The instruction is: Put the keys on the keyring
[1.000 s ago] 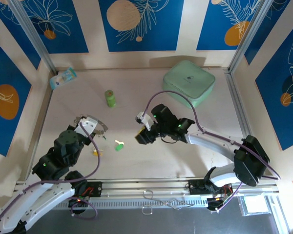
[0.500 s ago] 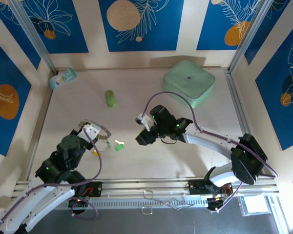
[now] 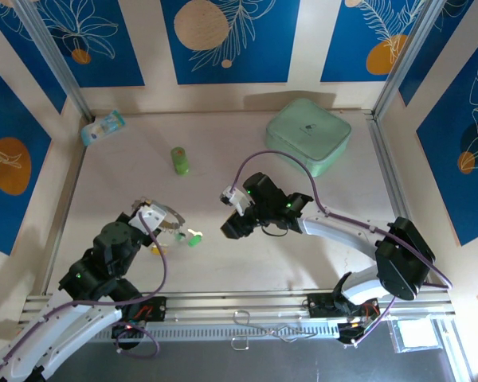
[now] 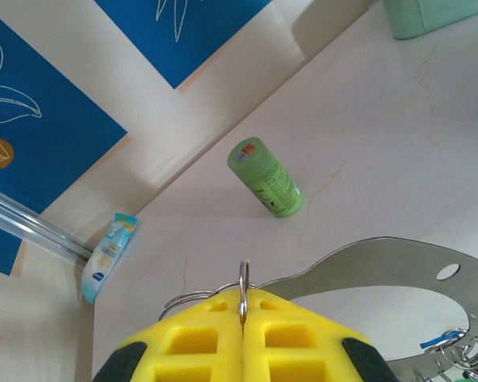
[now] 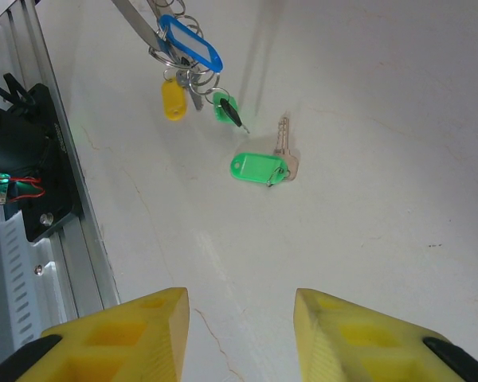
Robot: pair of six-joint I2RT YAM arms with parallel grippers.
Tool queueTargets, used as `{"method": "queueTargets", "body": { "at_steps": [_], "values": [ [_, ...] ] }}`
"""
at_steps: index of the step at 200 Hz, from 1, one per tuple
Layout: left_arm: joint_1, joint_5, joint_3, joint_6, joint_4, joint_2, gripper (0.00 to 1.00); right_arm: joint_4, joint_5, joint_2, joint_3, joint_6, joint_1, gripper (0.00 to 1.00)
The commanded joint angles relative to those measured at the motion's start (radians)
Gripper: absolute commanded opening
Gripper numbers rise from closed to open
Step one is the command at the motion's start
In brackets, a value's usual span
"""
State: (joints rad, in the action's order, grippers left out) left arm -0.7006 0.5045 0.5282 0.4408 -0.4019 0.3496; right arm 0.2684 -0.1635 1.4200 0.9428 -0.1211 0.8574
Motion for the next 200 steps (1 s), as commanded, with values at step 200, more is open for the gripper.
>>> {"method": "queueTargets", "body": {
  "at_steps": [200],
  "values": [
    [0.009,-0.019,0.058,0.042,-0.038,-0.02,0.0,0.025,0.001,0.1,0.097,0.04,0.047,0.45]
  ]
}}
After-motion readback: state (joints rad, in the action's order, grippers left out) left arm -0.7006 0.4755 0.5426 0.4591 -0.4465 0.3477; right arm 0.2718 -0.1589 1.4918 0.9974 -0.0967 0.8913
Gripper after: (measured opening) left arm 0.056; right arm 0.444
